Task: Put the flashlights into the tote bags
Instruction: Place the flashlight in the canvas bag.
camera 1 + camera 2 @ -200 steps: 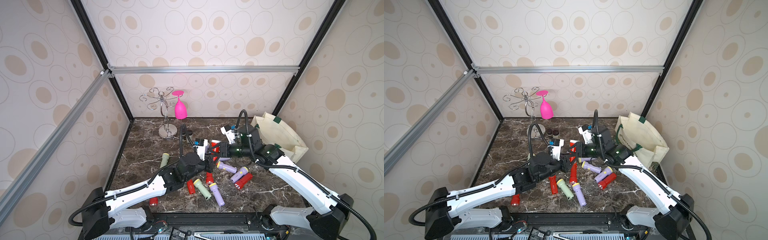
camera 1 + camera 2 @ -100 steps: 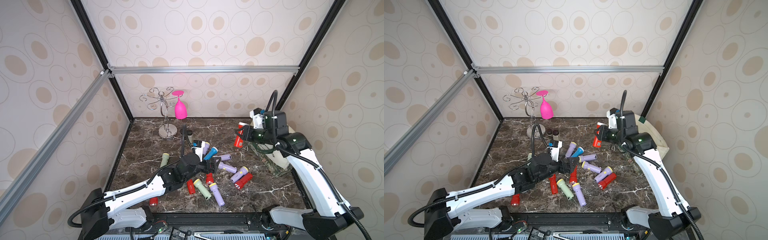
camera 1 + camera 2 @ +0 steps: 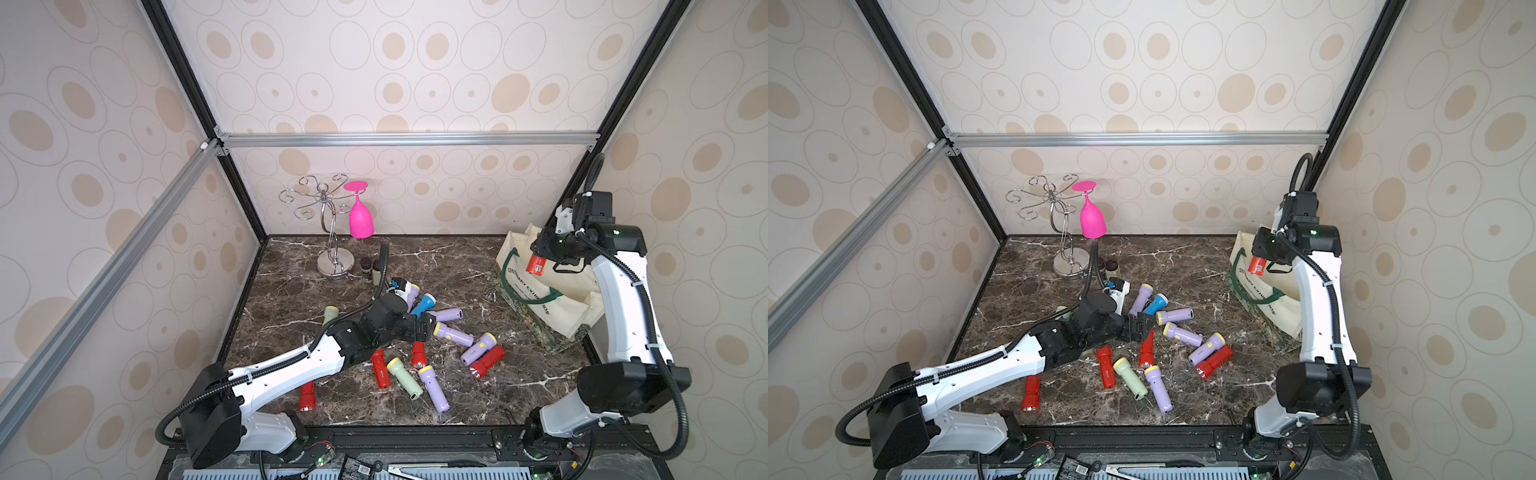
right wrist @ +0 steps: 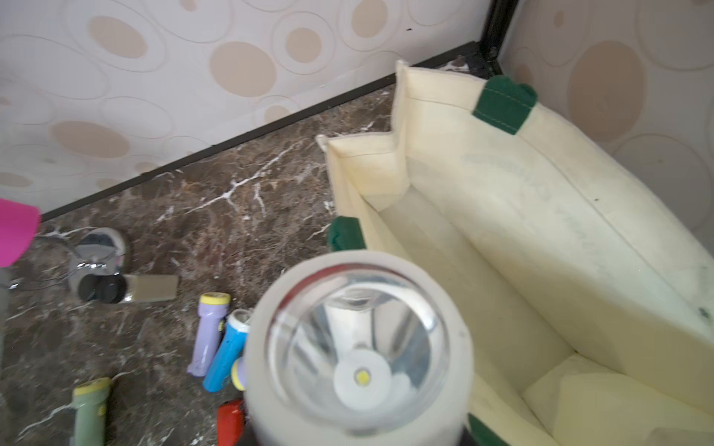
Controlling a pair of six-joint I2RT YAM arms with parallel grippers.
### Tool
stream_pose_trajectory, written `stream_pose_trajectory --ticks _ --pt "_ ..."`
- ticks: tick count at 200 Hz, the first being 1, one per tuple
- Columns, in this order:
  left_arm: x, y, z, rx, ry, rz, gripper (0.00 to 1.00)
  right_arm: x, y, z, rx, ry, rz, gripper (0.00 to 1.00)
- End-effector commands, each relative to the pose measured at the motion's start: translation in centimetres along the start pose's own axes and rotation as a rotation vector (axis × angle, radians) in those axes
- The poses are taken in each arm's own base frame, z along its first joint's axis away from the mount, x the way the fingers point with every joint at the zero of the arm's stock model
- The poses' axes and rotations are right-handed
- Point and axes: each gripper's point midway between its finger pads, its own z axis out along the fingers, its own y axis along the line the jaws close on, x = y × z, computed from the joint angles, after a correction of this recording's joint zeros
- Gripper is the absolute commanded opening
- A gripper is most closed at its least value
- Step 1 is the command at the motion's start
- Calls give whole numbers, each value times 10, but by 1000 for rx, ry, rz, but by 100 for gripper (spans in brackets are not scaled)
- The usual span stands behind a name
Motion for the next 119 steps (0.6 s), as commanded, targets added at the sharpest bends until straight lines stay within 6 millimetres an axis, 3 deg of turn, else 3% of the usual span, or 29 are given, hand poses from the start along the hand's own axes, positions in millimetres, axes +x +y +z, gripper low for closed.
stream_pose_trajectory --ticks 1,72,119 --pt "-7 -1 -4 -1 10 30 100 3 -28 8 101 51 -55 0" --pt "-19 12 -9 -21 9 58 100 -4 -53 58 174 137 -76 0" --pt "-8 23 -9 -46 33 29 100 26 -63 106 189 280 -68 0"
